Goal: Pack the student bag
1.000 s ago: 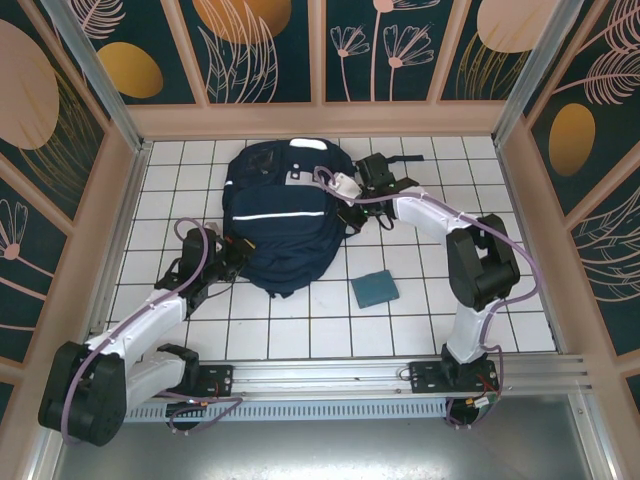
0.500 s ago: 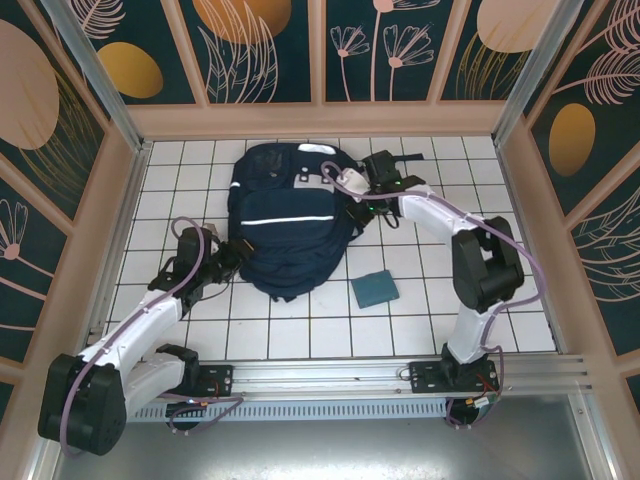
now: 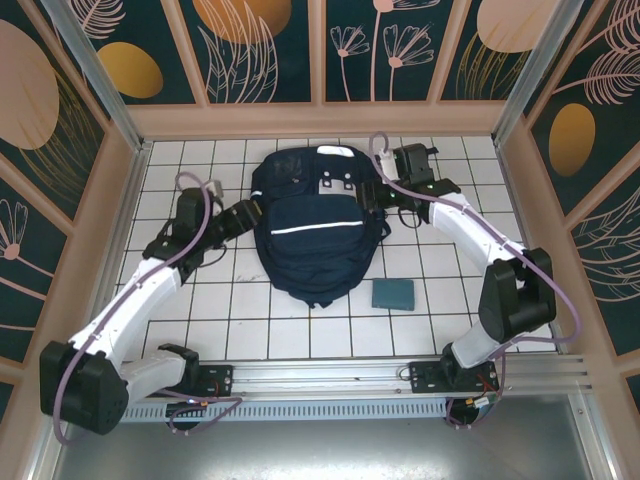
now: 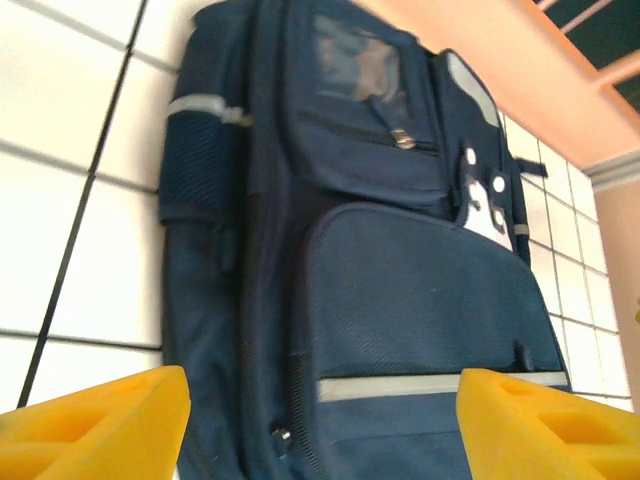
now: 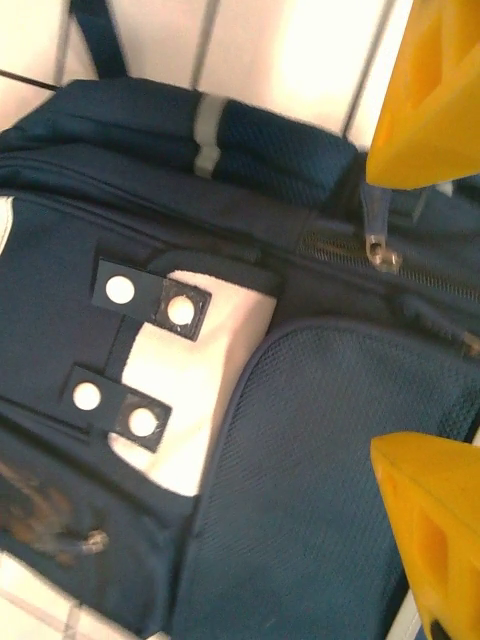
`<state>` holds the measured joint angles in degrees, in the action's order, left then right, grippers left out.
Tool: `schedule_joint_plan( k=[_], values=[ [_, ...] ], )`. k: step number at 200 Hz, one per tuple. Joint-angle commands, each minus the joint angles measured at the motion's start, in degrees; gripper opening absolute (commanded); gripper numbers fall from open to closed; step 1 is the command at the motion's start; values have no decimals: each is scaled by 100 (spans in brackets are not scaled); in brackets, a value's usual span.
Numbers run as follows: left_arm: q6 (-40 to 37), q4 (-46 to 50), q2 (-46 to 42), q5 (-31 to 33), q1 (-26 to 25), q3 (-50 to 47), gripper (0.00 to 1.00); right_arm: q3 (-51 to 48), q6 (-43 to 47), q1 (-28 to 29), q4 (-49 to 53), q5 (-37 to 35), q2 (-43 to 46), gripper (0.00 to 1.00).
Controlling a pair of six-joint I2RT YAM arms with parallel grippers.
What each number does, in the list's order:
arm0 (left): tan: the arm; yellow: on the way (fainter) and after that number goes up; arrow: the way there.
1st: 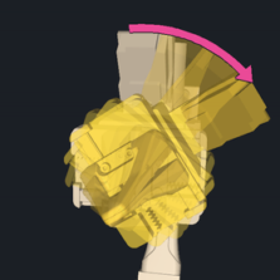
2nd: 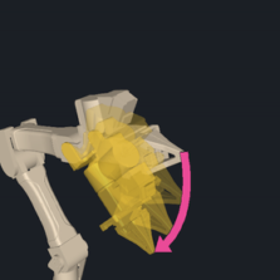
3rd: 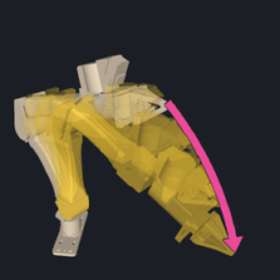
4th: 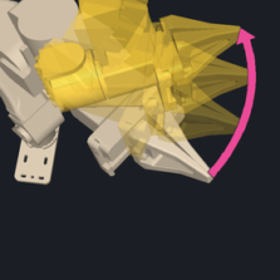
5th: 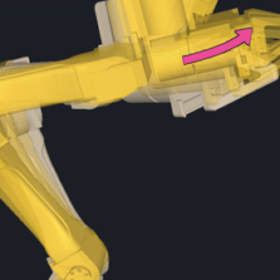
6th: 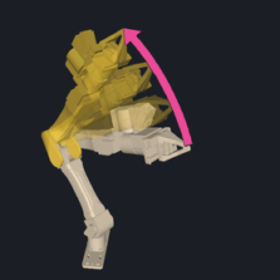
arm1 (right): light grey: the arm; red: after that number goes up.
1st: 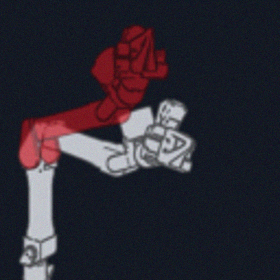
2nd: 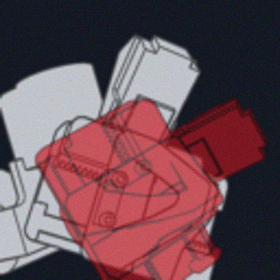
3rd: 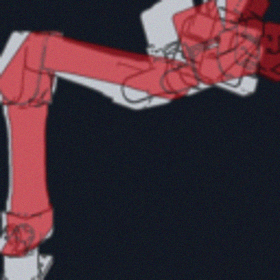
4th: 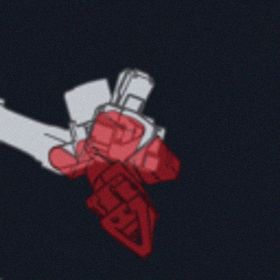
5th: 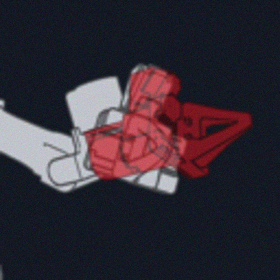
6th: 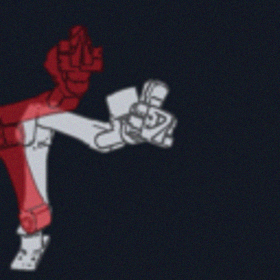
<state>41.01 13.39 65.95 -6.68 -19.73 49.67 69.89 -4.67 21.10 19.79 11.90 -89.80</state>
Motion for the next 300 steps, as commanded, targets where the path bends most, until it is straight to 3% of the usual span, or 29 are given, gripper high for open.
schedule_joint_plan(
  k=[1,24,42,70,92,120,143,154,167,197,250,300],
  values=[
    [-719,459,619,533,-541,813,72,-465,-1583,-26,-366,117,473,73],
    [-774,572,1455,852,-1124,1524,71,-1045,-2397,-274,-810,448,743,75],
    [-806,715,2113,1039,-1548,2152,69,-1295,-2667,-383,-980,953,670,71],
    [-805,847,2862,1125,-1911,2950,66,-1491,-2881,-380,-1141,1281,443,58],
    [-773,1105,3377,1333,-2072,3482,64,-1756,-3092,-304,-1619,1926,252,44],
    [-702,1340,3709,1465,-2110,3876,60,-1931,-3289,102,-2005,2229,12,28],
    [-696,1386,3764,1446,-2109,3941,58,-2006,-3413,532,-2586,2633,-79,22],
    [-717,1441,3772,1441,-2108,3958,57,-1968,-3414,793,-2778,2826,-90,23],
    [-762,1527,3772,1435,-2112,3980,56,-1941,-3362,971,-2774,2771,-13,31],
    [-881,1755,3714,1519,-2144,3953,56,-2293,-3182,661,-2284,1940,557,50],
    [-1189,2862,4177,2391,-2723,4535,52,-2737,-2752,-251,-1199,532,1612,61],
    [-1280,3601,5112,3016,-3051,5413,46,-2735,-2805,-370,-1308,379,1676,70]
  ],
)
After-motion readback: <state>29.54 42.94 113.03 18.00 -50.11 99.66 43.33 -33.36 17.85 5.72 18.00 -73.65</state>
